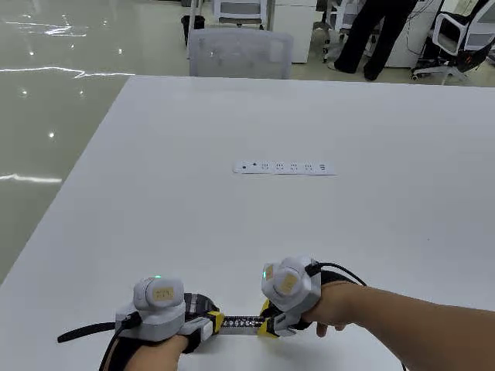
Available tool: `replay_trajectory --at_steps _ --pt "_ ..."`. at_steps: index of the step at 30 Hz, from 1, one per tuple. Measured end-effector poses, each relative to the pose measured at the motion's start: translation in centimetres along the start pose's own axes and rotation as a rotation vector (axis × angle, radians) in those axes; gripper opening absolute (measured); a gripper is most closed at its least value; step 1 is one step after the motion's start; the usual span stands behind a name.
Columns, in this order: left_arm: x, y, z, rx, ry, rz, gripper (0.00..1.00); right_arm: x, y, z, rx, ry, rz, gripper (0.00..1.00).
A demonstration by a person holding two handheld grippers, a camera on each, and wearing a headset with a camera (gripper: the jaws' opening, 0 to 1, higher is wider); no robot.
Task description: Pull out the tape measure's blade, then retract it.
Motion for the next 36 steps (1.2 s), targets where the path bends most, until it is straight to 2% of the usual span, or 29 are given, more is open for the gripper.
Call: replay_trajectory --at_steps 13,17,20,36 --pt "0.0 0.0 0.0 0.002 0.000 0.000 0.59 -0.5 0.1 -0.5 0.006 -0.003 0.003 0.13" --pt "0.0 0.1 0.0 0.002 -0.002 0.000 0.59 -0.7 0.1 -0.7 0.014 -0.022 -0.006 0.13" --pt "0.0 0.1 0.0 0.002 -0.001 -0.001 0.59 -0.9 -0.1 -0.8 -0.010 -0.030 0.004 0.13" --pt "0.0 0.1 -0.1 0.005 -0.001 0.000 0.59 -2.0 0.4 -2.0 -0.011 -0.040 0.014 0.13"
Point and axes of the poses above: the centre of the closed fingertips' face, and the gripper's own axes: x roughly backward along the fingers, y roughly to its left, z roughly out of its underside, the point moved 1 cm from there along x, roughly backward along the fingers, and after that the axes turned 14 degrees about -y, right-handed, at the moved point
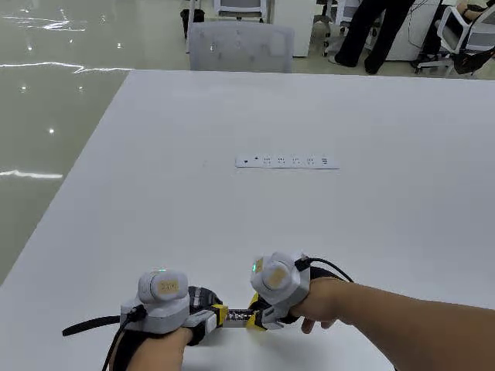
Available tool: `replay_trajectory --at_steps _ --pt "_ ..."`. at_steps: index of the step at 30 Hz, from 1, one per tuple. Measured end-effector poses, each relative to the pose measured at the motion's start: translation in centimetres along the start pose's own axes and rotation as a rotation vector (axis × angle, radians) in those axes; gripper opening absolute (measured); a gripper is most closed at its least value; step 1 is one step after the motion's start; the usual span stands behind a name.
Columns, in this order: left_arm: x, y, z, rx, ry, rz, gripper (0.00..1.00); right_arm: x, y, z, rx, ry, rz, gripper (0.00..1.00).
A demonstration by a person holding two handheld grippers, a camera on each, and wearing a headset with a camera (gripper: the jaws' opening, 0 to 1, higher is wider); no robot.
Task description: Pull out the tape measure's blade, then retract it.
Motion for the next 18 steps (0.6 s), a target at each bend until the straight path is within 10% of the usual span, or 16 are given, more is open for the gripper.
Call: replay_trajectory --at_steps 18 --pt "0.1 0.0 0.1 0.004 0.005 0.006 0.59 -1.5 0.4 -1.4 0.003 -0.017 -0.015 0.13"
Point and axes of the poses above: the centre of the closed fingertips' face, and the gripper's own axes: x roughly backward along the fingers, y roughly to its left, z roughly out of its underside, the point moved 1 cm from there along x, roughly backward along the fingers, and after that the axes turned 14 degrees about -y, right-handed, at the moved point
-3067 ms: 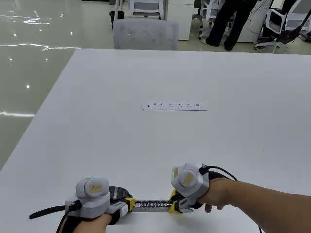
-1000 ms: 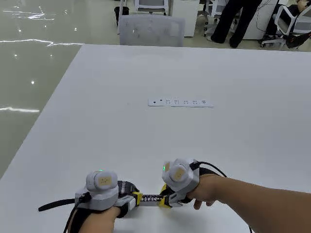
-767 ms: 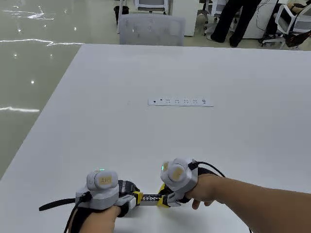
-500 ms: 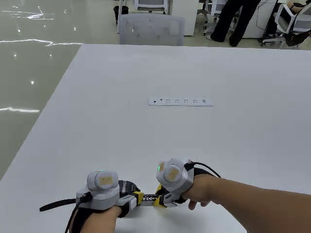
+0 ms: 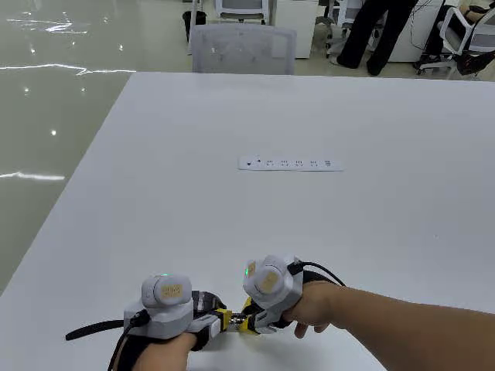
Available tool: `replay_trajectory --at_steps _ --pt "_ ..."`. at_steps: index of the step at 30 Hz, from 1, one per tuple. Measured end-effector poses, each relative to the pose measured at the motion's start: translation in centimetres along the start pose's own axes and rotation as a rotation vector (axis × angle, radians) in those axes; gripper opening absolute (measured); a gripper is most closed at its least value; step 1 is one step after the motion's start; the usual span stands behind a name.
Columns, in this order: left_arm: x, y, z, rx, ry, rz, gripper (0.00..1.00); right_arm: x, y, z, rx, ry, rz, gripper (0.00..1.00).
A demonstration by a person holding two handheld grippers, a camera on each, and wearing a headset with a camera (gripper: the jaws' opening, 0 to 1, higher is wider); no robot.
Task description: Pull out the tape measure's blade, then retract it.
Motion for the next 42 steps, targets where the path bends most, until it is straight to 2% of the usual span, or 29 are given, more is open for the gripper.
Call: replay_trajectory --at_steps 4,19,27,42 --pt "0.0 0.0 0.0 -0.002 0.002 0.004 0.59 -0.7 0.1 -0.5 0.015 0.000 -0.007 0.13" --pt "0.0 0.0 0.0 0.001 0.004 0.008 0.59 -1.5 0.3 -1.2 0.024 0.000 -0.027 0.13" --pt "0.0 0.0 0.0 -0.001 0.001 0.010 0.59 -1.4 0.3 -1.1 0.045 0.010 -0.045 0.13" --pt "-0.1 0.0 0.0 0.002 0.000 0.021 0.60 -1.4 0.3 -1.2 0.025 0.005 -0.023 0.14"
Point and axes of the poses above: the centre of the closed fingertips' face, and the gripper's own axes: x roughly backward along the fingers, y roughly to its left, z roughly out of its underside, the point moved 1 cm from there along x, roughly backward along the fingers, and after that the axes turned 14 degrees about -y, right-handed, at the moved point
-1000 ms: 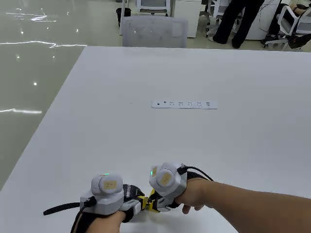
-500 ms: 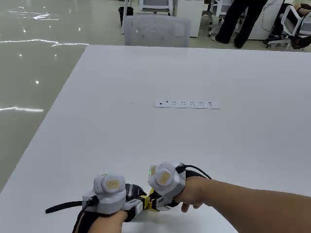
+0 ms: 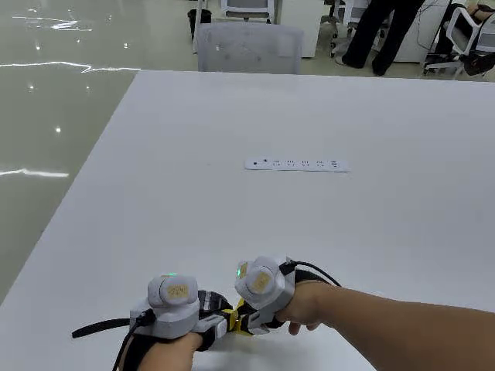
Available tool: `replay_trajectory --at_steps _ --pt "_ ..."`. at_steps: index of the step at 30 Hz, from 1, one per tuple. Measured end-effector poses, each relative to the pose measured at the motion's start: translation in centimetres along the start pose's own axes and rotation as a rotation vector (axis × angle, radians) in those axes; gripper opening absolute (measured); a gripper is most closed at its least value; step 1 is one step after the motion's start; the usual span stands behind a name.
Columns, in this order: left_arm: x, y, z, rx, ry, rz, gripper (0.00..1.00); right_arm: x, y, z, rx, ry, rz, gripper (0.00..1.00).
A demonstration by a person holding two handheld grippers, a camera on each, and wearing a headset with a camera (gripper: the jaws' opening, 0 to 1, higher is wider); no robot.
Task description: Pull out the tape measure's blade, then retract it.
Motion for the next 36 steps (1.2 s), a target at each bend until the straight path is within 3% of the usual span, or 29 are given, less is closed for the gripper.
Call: replay_trajectory --at_steps 4,6,7,9,10,11,12,14,16,17,18,20,22,24,25,26,27,28,29,31,33,36 --pt "0.2 -0.1 0.1 -0.042 0.020 0.058 0.61 0.0 0.3 0.1 -0.015 -0.009 0.014 0.18" --pt "0.3 0.3 -0.5 -0.123 -0.006 0.077 0.64 0.1 0.2 0.2 -0.027 -0.025 0.038 0.18" --pt "0.5 0.4 -0.6 -0.107 0.000 0.086 0.68 0.4 0.3 0.2 -0.045 -0.041 0.048 0.19" --pt "0.9 -0.3 -0.3 -0.028 0.041 0.176 0.72 1.0 0.6 0.1 -0.086 -0.074 0.050 0.20" --pt "1.1 -0.3 -0.1 -0.004 0.068 0.197 0.74 1.3 0.6 0.3 -0.088 -0.067 0.053 0.23" --pt "1.2 -0.3 -0.2 -0.008 0.065 0.219 0.79 1.5 0.6 0.4 -0.086 -0.070 0.058 0.27" --pt "1.1 0.1 -0.7 -0.043 0.031 0.231 0.84 2.0 0.3 0.4 -0.096 -0.085 0.077 0.29" --pt "1.5 0.6 -1.0 -0.104 0.016 0.242 1.00 2.7 0.1 0.5 -0.139 -0.103 0.106 0.36" --pt "2.0 1.0 -1.4 -0.114 -0.010 0.276 1.00 3.8 0.1 0.7 -0.200 -0.118 0.133 0.48" --pt "2.3 1.2 -1.5 -0.127 -0.029 0.302 1.00 4.6 0.0 0.6 -0.196 -0.134 0.146 0.53" --pt "2.4 1.7 -1.4 -0.118 -0.024 0.298 1.00 5.1 -0.1 0.6 -0.196 -0.145 0.160 0.56" --pt "2.9 2.5 -2.1 -0.099 -0.073 0.300 1.00 6.6 -0.2 1.0 -0.196 -0.166 0.191 0.59" --pt "3.4 3.7 -2.5 -0.117 -0.082 0.282 1.00 8.1 -0.1 1.4 -0.202 -0.187 0.219 0.60" --pt "4.0 4.2 -3.6 -0.157 -0.141 0.292 1.00 9.7 -0.1 2.1 -0.198 -0.198 0.250 0.62" --pt "4.5 4.2 -3.9 -0.162 -0.150 0.304 1.00 10.5 0.0 2.1 -0.195 -0.214 0.264 0.62" --pt "4.9 3.7 -4.5 -0.152 -0.181 0.341 1.00 11.1 0.0 2.1 -0.194 -0.231 0.274 0.62" --pt "5.6 3.4 -5.5 -0.163 -0.238 0.379 1.00 12.2 0.0 2.3 -0.197 -0.247 0.296 0.63" --pt "5.7 4.0 -5.2 -0.191 -0.218 0.357 1.00 13.0 -0.1 2.5 -0.197 -0.258 0.316 0.64" --pt "6.0 4.2 -4.9 -0.204 -0.194 0.366 1.00 14.1 0.0 2.9 -0.209 -0.272 0.347 0.65" --pt "6.4 4.0 -4.6 -0.162 -0.183 0.397 1.00 15.4 0.3 3.4 -0.231 -0.302 0.369 0.67" --pt "6.7 4.8 -4.0 -0.142 -0.157 0.380 1.00 17.1 0.6 4.4 -0.239 -0.311 0.403 0.70" --pt "7.7 5.6 -3.6 -0.169 -0.174 0.365 1.00 19.5 1.0 5.8 -0.232 -0.315 0.450 0.74"
Point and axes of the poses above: the centre of the closed fingertips' face, and the gripper's own axes: x roughly backward along the fingers, y roughly to its left, z roughly out of its underside, the point moved 1 cm from there along x, roughly backward along the fingers, and after that the axes turned 14 degrees about -y, right-handed, at the moved point
